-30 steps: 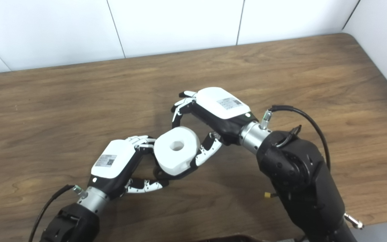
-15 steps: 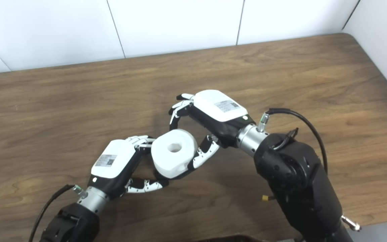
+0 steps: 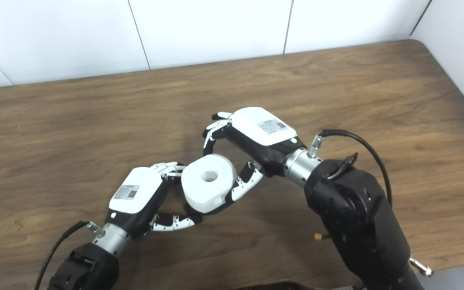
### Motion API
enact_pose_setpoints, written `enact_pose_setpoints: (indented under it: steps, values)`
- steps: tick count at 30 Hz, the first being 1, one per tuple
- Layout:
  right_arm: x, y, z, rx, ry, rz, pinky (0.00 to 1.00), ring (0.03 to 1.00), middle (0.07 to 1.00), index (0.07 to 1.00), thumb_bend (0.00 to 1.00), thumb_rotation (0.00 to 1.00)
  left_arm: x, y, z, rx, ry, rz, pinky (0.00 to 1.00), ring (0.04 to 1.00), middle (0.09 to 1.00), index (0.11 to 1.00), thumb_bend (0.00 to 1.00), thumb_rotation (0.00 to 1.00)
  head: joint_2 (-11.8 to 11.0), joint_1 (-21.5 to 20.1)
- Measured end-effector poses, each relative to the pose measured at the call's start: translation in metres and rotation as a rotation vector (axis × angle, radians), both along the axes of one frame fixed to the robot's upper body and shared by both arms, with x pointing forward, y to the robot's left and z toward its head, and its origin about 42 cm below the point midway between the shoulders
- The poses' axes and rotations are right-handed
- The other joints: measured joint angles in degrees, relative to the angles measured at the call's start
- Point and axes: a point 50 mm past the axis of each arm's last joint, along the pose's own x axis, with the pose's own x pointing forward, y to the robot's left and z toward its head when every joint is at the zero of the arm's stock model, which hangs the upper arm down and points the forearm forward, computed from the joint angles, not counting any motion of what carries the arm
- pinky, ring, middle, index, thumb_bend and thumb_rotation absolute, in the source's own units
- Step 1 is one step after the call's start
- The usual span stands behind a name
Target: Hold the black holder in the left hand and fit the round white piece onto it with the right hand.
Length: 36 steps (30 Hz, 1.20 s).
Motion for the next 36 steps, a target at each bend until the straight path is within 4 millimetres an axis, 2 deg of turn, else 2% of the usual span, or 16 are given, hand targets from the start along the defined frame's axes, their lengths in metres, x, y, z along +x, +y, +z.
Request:
enact_pose_setpoints:
  steps: [12,25,29,36]
  values:
    - [0.004,-0.006,0.006,0.011,-0.016,-0.015,0.76,0.917,0.799,0.481,0.52,0.14,0.000,0.000,0.000,0.000,0.001,0.001,0.83,0.846,0.791,0.487,0.52,0.06,0.4,0.3]
    - [0.011,-0.015,0.028,0.052,-0.057,-0.051,0.75,0.918,0.798,0.481,0.52,0.14,0.000,0.001,0.002,-0.008,-0.001,0.005,0.83,0.841,0.788,0.487,0.52,0.06,0.7,0.4]
    - [0.011,-0.018,0.037,0.073,-0.077,-0.073,0.76,0.910,0.792,0.482,0.52,0.14,-0.001,0.003,0.002,-0.061,0.014,0.027,0.80,0.832,0.781,0.487,0.52,0.06,0.8,0.4]
    - [0.013,-0.021,0.040,0.080,-0.085,-0.094,0.77,0.900,0.783,0.481,0.52,0.14,-0.001,0.006,0.003,-0.115,0.005,0.051,0.72,0.825,0.773,0.487,0.52,0.06,1.0,0.2]
